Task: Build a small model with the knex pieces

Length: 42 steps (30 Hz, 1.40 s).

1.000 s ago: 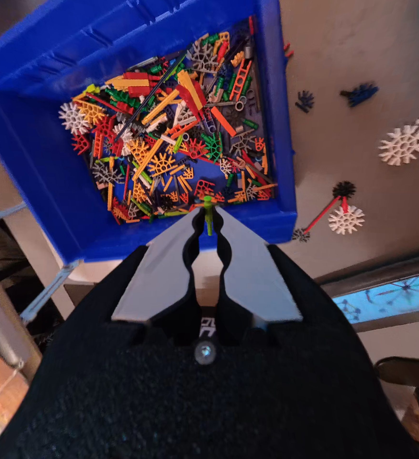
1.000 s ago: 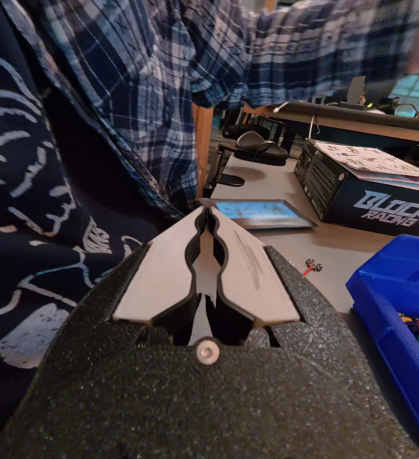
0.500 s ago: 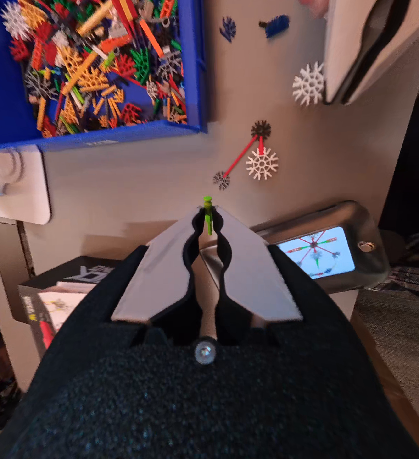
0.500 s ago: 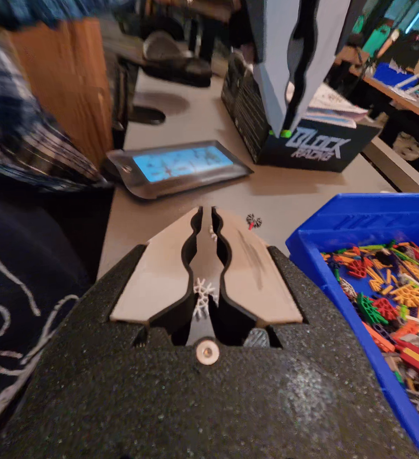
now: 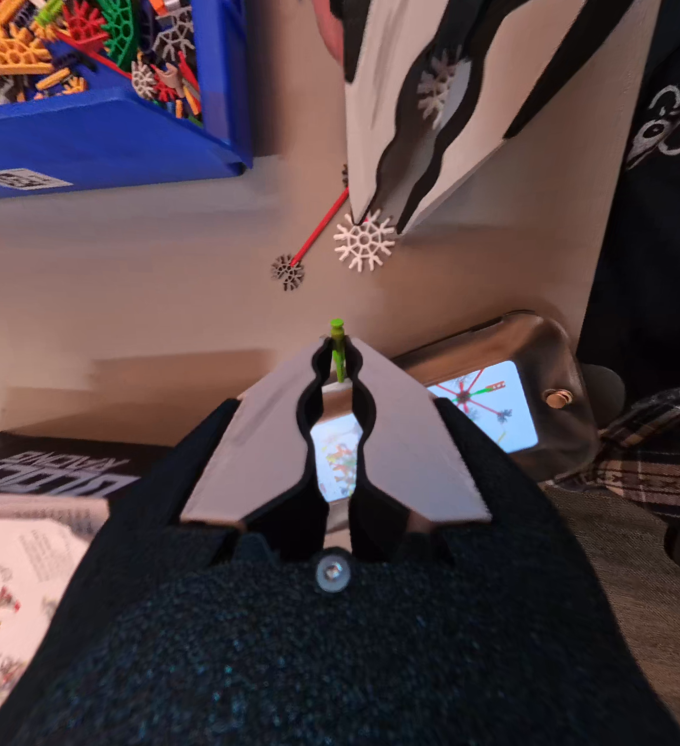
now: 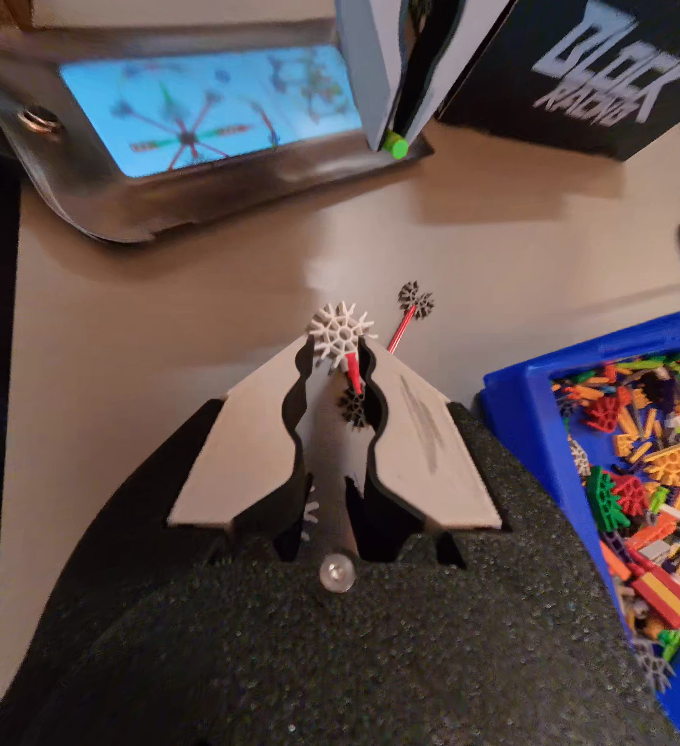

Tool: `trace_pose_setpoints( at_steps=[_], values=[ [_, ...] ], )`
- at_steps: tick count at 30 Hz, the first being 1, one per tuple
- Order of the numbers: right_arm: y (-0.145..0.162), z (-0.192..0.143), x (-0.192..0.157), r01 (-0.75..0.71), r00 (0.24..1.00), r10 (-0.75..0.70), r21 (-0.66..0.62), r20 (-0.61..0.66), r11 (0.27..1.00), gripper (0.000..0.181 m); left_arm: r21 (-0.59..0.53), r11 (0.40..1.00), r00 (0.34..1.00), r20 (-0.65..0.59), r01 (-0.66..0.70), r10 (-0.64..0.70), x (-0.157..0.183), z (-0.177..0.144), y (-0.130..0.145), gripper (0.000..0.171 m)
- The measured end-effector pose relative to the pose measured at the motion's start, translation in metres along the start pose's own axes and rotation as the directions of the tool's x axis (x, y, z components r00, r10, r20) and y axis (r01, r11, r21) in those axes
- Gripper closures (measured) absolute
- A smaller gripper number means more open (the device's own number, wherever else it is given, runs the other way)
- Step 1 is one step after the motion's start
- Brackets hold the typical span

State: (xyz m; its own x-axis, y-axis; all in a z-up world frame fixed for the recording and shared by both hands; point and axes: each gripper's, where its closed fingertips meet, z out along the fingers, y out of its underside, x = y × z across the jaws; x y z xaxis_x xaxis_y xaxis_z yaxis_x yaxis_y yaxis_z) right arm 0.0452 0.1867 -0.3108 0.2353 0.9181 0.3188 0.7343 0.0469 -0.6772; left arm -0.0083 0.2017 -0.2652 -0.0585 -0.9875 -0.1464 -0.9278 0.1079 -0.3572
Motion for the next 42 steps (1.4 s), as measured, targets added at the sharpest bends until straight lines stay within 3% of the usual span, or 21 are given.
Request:
trace_pose_setpoints(
  at_steps=[12,20,31,42],
  values=[
    [0.031,-0.019,-0.003,-0.124,0.988,0.134,-0.121,0.08,0.985,0.163,-0.014,1.0,0.988,-0.151,-0.024,0.021,0.02,0.054,-0.024,0.167],
    [0.024,-0.021,-0.009,-0.117,0.985,0.125,-0.068,0.116,0.991,0.162,-0.059,0.997,0.988,-0.147,-0.059,0.05,0.027,0.071,-0.035,0.166],
    [0.016,-0.021,-0.007,-0.124,0.983,0.124,-0.008,0.132,0.992,0.162,-0.085,0.995,0.991,-0.127,-0.051,0.04,0.024,0.076,-0.037,0.166],
    [0.013,-0.026,-0.002,-0.128,0.987,0.123,0.044,0.103,0.991,0.166,0.035,0.999,0.993,-0.119,0.021,-0.017,0.019,0.069,-0.04,0.157]
  ],
)
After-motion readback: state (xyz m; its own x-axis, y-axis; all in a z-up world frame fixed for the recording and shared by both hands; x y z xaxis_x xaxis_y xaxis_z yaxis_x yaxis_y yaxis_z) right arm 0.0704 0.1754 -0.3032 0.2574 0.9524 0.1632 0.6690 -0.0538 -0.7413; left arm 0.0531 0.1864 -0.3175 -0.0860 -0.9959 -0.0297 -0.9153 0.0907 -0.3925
